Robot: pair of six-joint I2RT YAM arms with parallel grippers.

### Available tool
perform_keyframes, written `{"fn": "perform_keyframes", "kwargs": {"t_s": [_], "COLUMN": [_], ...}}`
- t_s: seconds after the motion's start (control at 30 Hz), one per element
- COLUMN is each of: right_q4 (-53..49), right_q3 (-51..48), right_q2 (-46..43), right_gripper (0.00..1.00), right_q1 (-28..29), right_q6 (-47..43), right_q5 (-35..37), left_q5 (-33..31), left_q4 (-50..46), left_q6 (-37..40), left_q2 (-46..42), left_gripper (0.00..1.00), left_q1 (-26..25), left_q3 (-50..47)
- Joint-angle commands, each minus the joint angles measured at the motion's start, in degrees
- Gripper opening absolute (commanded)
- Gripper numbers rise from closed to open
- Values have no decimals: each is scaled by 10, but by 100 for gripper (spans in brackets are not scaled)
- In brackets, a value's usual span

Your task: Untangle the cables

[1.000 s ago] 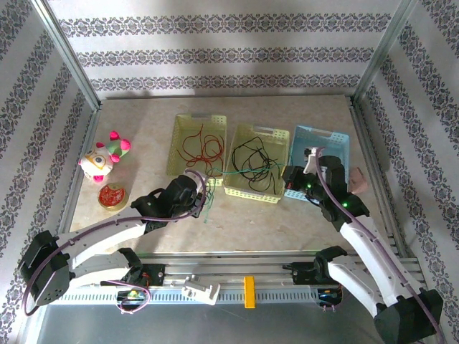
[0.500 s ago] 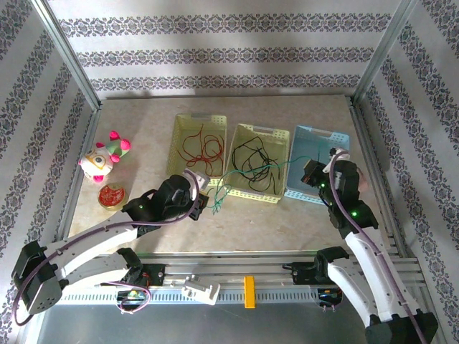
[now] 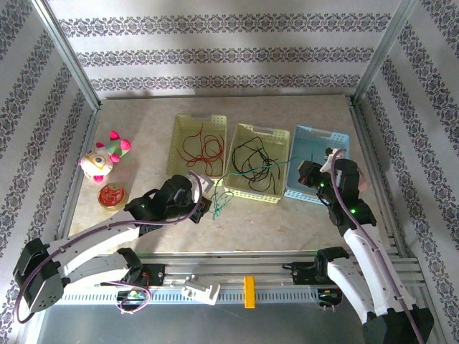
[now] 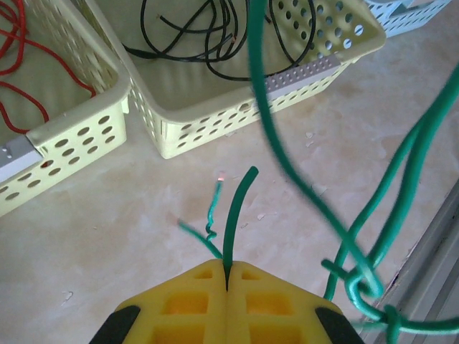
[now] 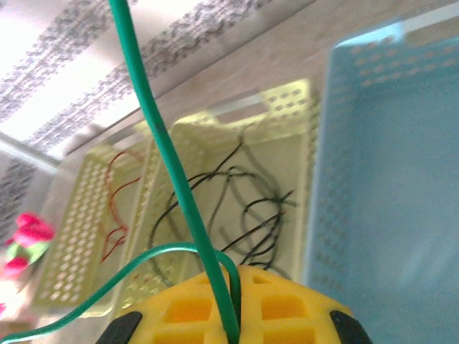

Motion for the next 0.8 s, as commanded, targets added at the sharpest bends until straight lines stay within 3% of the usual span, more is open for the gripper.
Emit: {"fn": "perform_keyframes", "kwargs": {"t_s": [0.0, 0.37, 0.6, 0.77], "right_q4": [34, -51, -186, -203], "right_q3": [0, 59, 127, 141], "right_q2": [8, -3, 4, 10], "right_gripper": [0, 0, 0, 0], "right_q1": [-2, -19, -30, -31], "right_q6": [8, 6, -85, -106], "right_q5": [-126, -235, -120, -63], "left_q5": [5, -30, -38, -38], "left_q4": [17, 10, 8, 2], "left_q6": [14, 22, 27, 30], "left_q2": [8, 24, 22, 26], "left_gripper": [0, 0, 0, 0], "left_q1": [-1, -1, -1, -1], "left_q3": [7, 3, 4, 7]}}
